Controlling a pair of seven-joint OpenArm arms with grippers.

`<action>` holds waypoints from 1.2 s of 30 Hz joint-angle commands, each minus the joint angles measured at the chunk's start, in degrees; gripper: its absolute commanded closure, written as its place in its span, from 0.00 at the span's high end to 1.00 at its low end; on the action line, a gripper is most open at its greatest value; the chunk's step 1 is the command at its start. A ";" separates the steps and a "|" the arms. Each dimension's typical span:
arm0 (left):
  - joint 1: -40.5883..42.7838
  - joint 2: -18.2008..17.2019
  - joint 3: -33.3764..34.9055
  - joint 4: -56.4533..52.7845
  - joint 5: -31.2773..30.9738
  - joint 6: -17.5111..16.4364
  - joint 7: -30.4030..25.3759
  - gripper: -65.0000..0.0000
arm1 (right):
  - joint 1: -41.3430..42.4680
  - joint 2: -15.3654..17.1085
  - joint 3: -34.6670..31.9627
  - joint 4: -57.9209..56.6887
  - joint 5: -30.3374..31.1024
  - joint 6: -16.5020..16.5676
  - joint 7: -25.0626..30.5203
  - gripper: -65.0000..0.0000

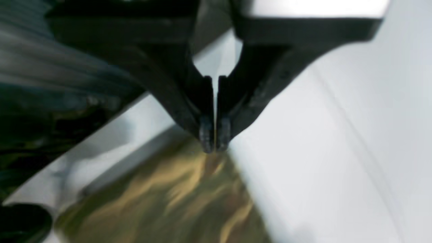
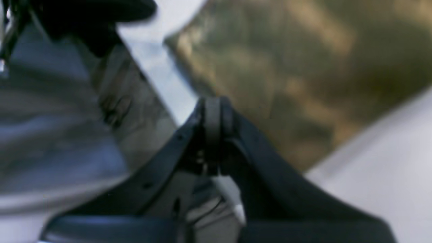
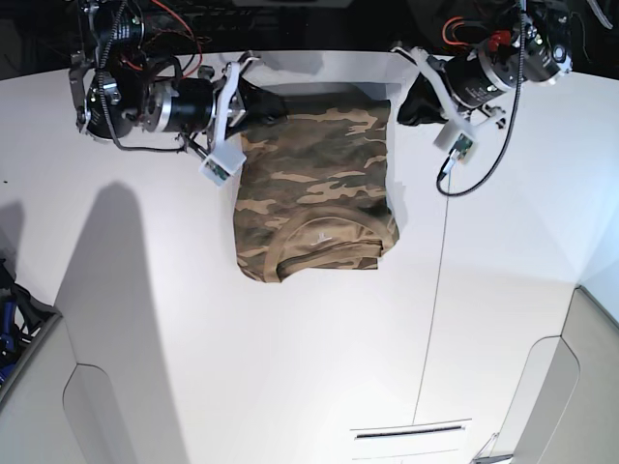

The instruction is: Fold the T-shirt properly

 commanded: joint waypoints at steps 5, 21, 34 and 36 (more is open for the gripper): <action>10.43 -0.26 -6.95 5.57 -0.83 -0.22 -0.50 0.03 | -5.55 5.77 0.07 1.16 9.53 0.87 -2.95 0.00; 34.40 -3.91 -11.39 0.74 2.97 -4.96 6.36 0.03 | -28.87 17.29 0.00 0.33 5.95 0.81 -2.86 0.00; 32.37 -6.75 -9.60 -28.46 7.15 -8.30 -4.35 0.03 | -35.21 17.27 -0.04 -13.94 -3.10 0.13 5.22 0.00; 29.81 -8.15 -7.32 -33.27 7.13 -8.30 -4.37 0.03 | -35.08 17.16 -0.04 -17.57 -3.13 0.13 8.22 0.00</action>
